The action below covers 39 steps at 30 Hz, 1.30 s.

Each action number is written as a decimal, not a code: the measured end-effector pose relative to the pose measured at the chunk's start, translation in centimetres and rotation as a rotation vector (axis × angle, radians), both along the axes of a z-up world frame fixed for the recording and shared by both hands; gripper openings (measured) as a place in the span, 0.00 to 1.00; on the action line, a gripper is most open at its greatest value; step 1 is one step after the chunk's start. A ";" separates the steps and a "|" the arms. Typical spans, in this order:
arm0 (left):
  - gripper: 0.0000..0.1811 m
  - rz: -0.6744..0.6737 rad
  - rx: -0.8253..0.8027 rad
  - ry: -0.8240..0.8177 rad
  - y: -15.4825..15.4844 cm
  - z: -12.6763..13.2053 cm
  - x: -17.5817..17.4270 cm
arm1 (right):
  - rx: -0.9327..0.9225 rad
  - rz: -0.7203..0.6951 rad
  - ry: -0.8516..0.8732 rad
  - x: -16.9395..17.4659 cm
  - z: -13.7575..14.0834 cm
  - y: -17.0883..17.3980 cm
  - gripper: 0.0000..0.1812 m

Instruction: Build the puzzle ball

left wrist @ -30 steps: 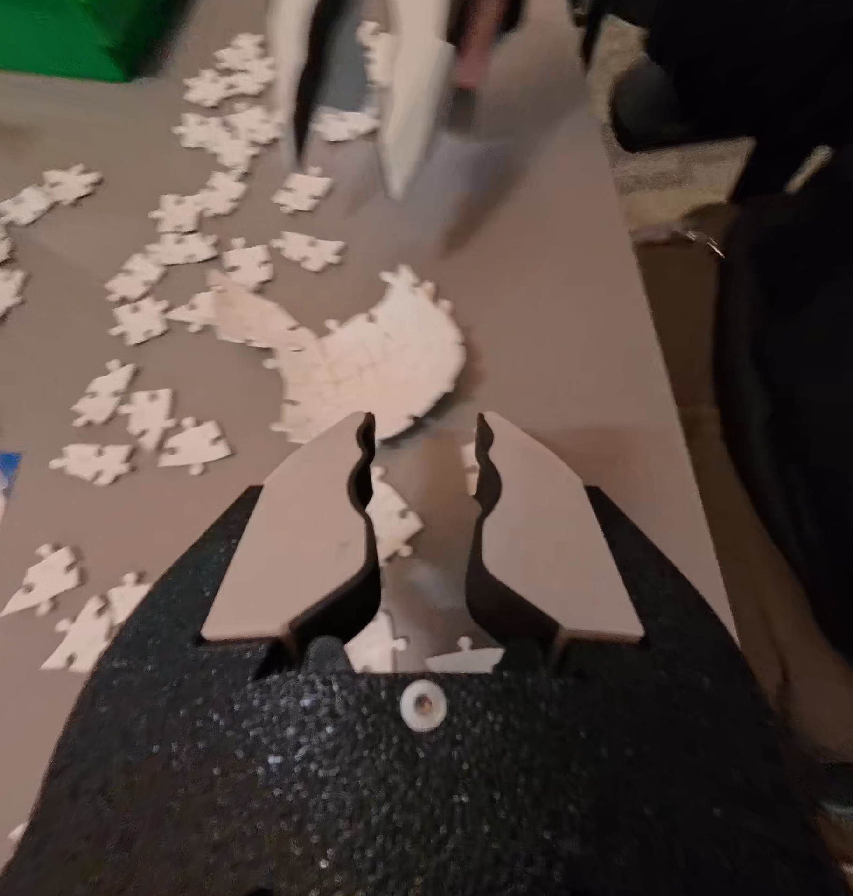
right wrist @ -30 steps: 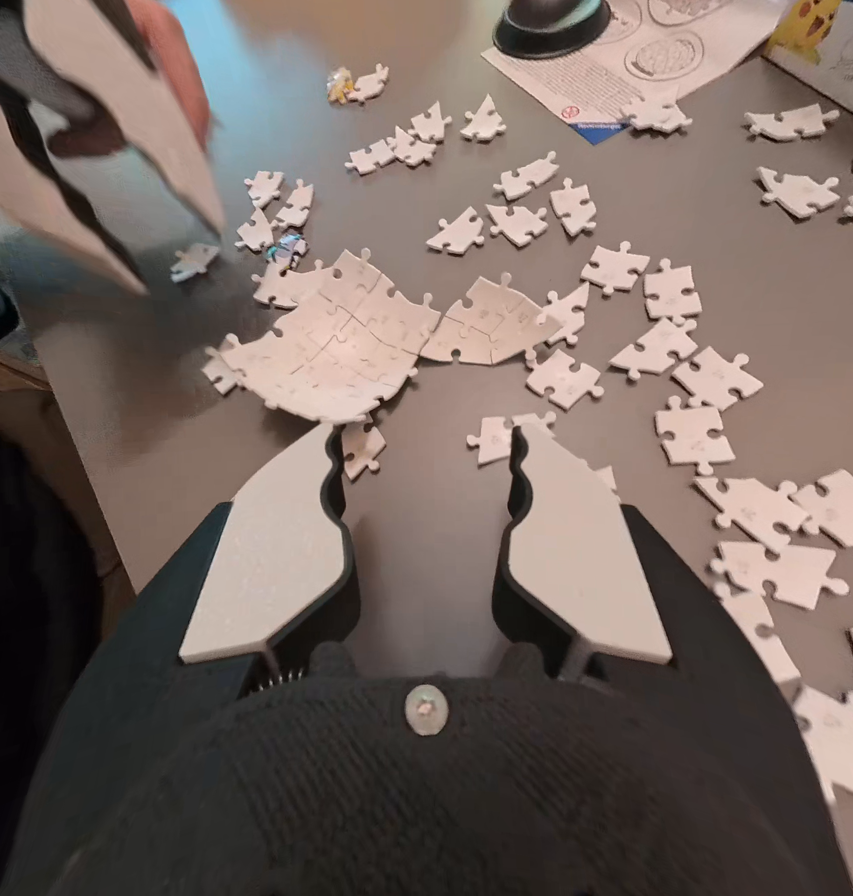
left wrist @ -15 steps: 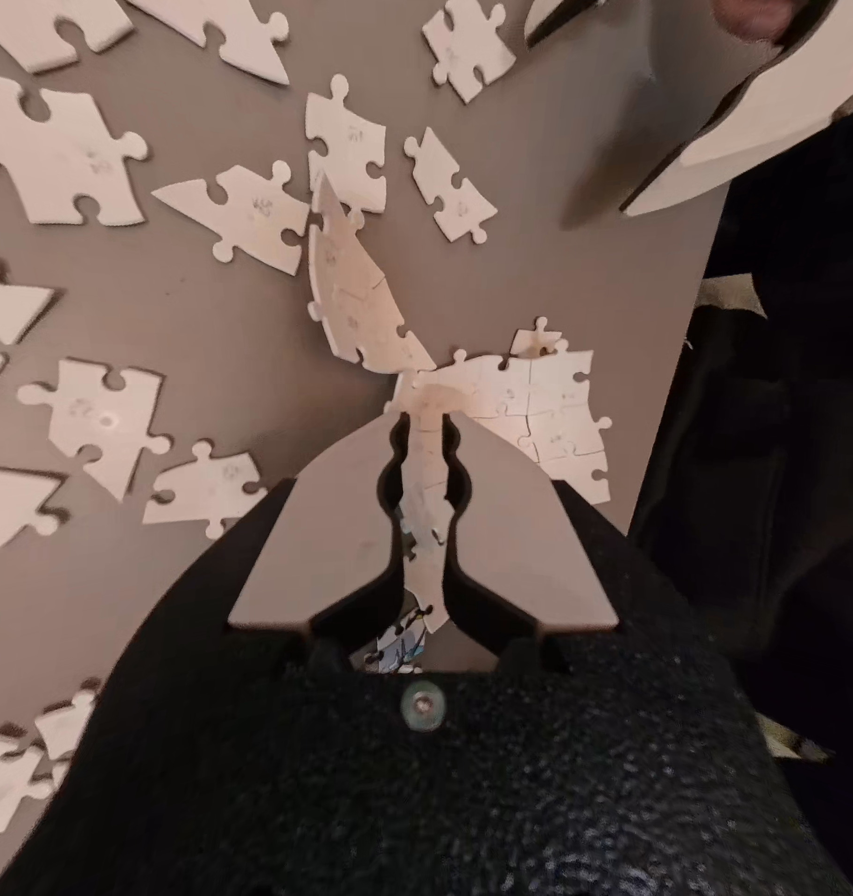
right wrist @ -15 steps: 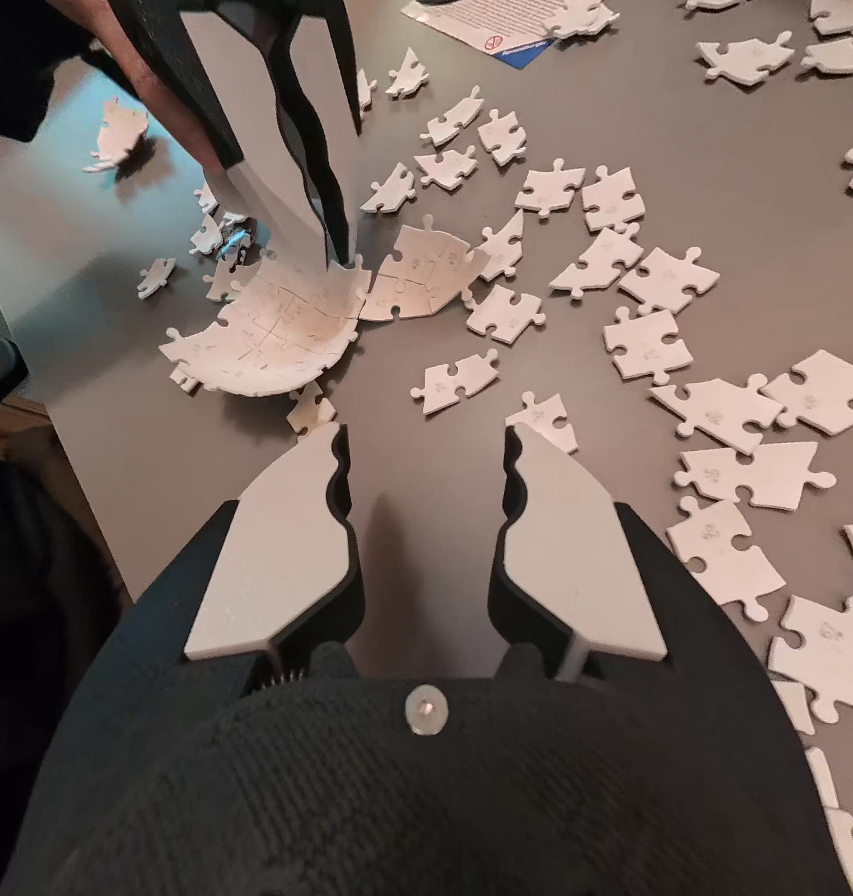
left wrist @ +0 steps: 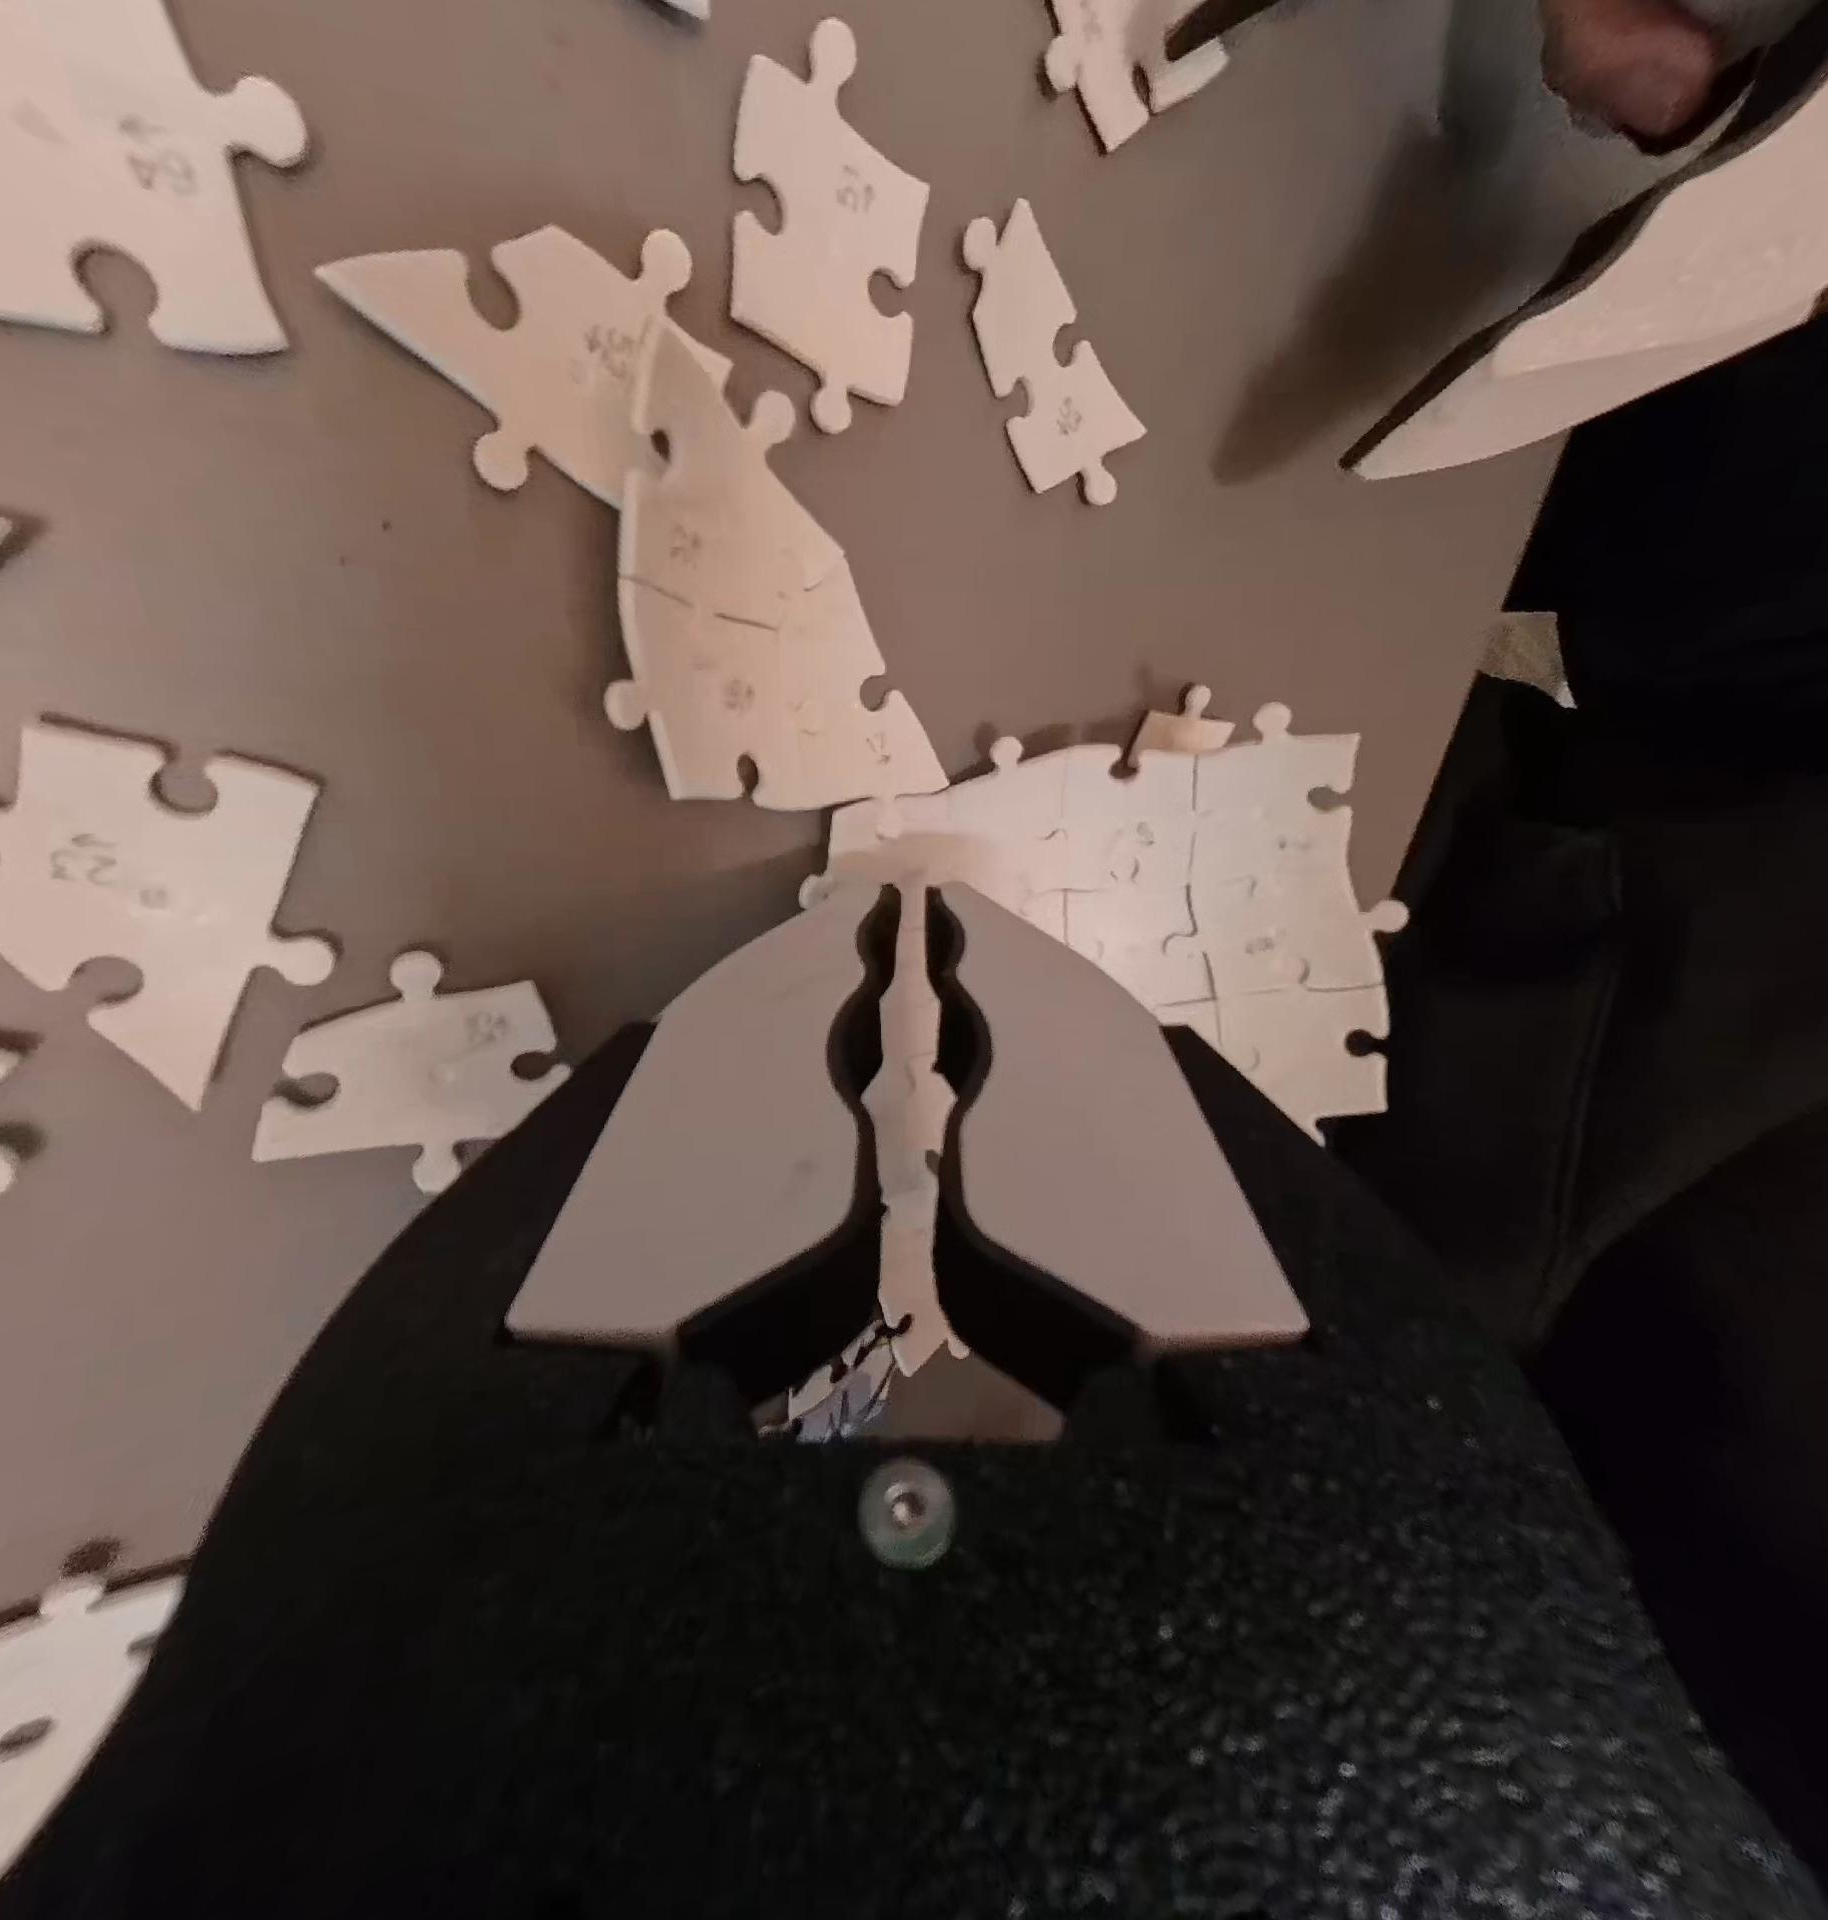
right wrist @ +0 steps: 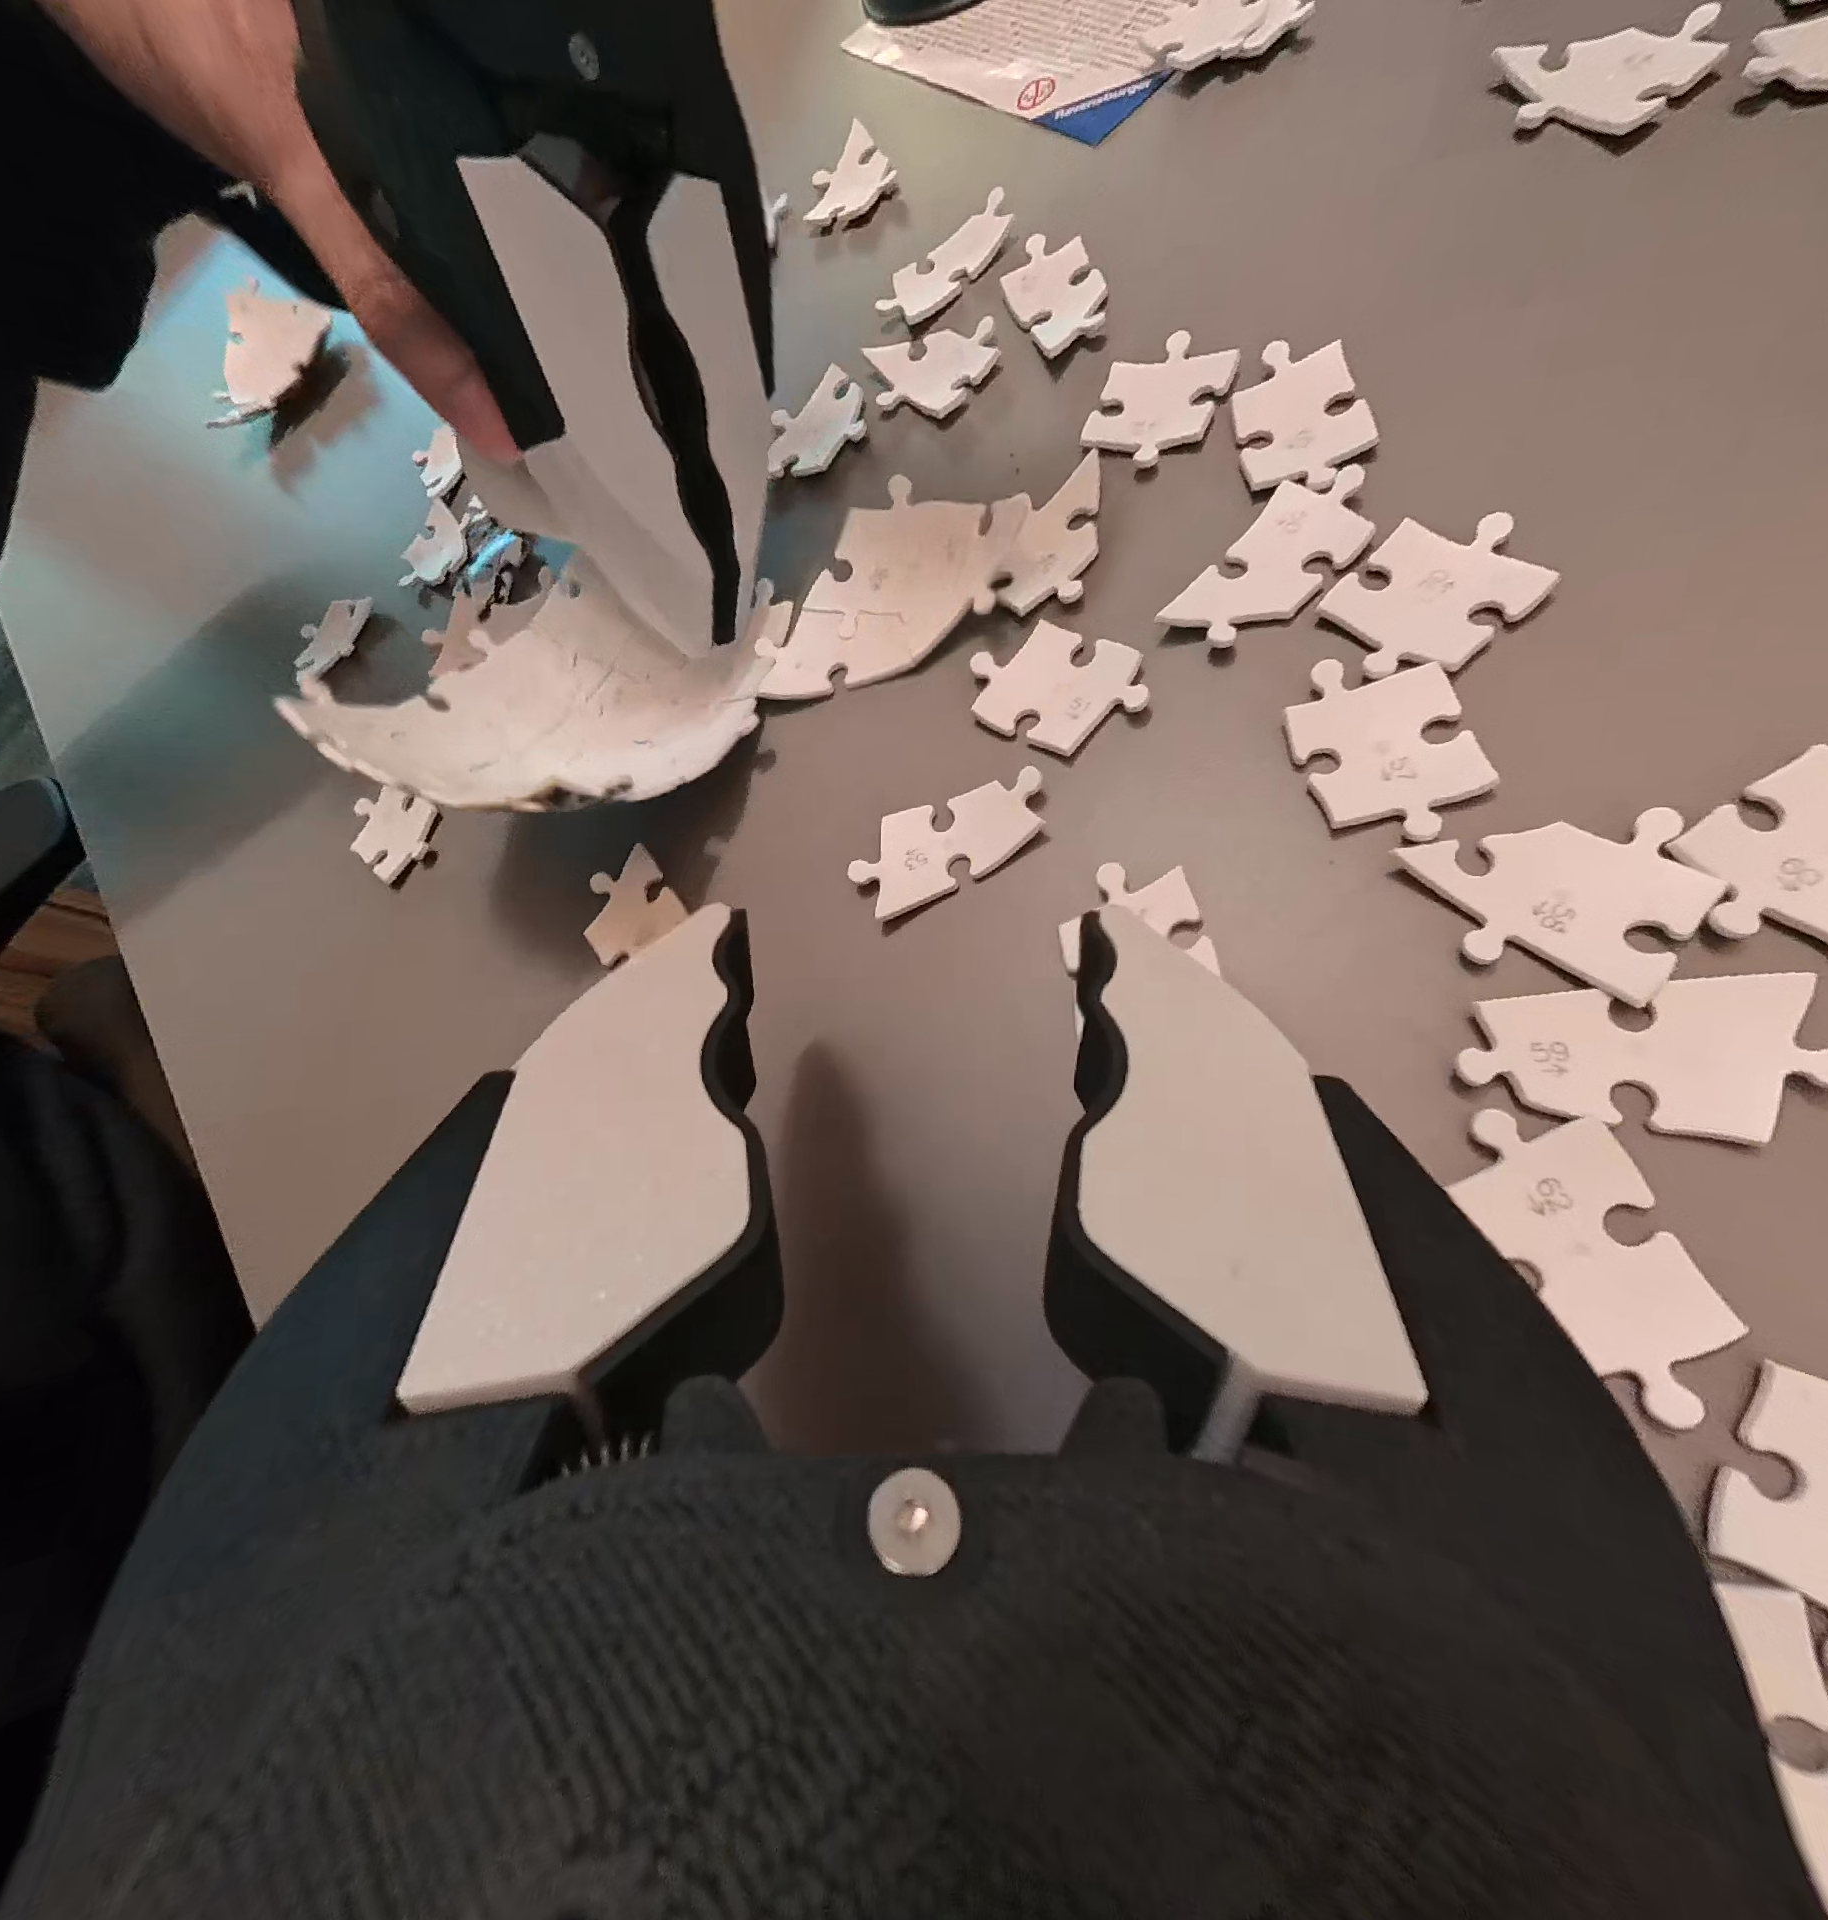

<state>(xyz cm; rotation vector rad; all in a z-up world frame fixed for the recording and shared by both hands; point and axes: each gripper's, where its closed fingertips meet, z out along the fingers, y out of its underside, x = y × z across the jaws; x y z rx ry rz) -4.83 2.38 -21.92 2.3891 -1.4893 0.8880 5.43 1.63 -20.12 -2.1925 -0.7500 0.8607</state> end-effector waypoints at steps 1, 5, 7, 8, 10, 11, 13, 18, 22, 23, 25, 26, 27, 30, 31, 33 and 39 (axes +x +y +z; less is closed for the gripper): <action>0.03 0.012 0.033 0.010 0.2 0.1 0.0 | -0.001 -0.008 0.003 -0.1 0.0 0.2 0.33; 0.00 0.007 0.238 -0.024 1.3 2.2 0.8 | -0.001 0.001 -0.012 -0.6 -0.3 0.4 0.33; 0.00 -0.046 0.354 -0.033 1.5 3.2 1.1 | 0.001 0.000 -0.025 -0.5 -0.5 0.5 0.33; 0.00 -0.091 0.420 -0.040 1.6 3.5 1.4 | 0.002 -0.004 -0.024 -0.5 -0.5 0.5 0.33; 0.00 -0.203 0.503 -0.055 1.1 3.8 1.9 | 0.002 -0.007 -0.019 -0.4 -0.4 0.6 0.32; 0.00 -0.255 0.517 -0.053 0.7 3.6 2.1 | 0.001 -0.011 -0.015 -0.4 -0.4 0.7 0.32; 0.00 -0.316 0.530 -0.042 0.5 3.0 2.5 | 0.000 -0.018 -0.010 -0.3 -0.4 0.7 0.31; 0.00 -0.377 0.498 0.003 0.6 1.0 2.7 | 0.005 -0.013 -0.019 -0.2 -0.4 0.6 0.31; 0.00 -0.391 0.505 0.065 1.0 -0.1 2.1 | 0.003 -0.020 -0.002 0.0 -0.3 0.7 0.30; 0.00 -0.387 0.508 0.071 1.1 -0.2 2.0 | 0.001 -0.024 0.004 0.1 -0.3 0.8 0.29; 0.00 -0.386 0.509 0.081 1.2 -0.4 2.0 | 0.001 -0.025 0.011 0.1 -0.3 0.8 0.29; 0.00 -0.385 0.507 0.082 1.2 -0.4 2.0 | 0.002 -0.025 0.012 0.1 -0.3 0.8 0.29; 0.00 -0.383 0.504 0.083 1.2 -0.4 1.9 | 0.002 -0.025 0.013 0.1 -0.3 0.8 0.28; 0.00 -0.371 0.492 0.082 1.3 -0.4 1.8 | 0.004 -0.027 0.015 0.1 -0.2 0.8 0.28; 0.00 -0.367 0.490 0.081 1.4 -0.4 1.8 | 0.005 -0.027 0.015 0.1 -0.2 0.8 0.28; 0.00 -0.358 0.489 0.077 1.5 -0.3 1.8 | 0.005 -0.028 0.016 0.1 -0.2 0.8 0.28; 0.00 -0.343 0.499 0.095 1.9 -0.5 1.6 | 0.007 -0.034 0.019 0.2 -0.2 0.9 0.27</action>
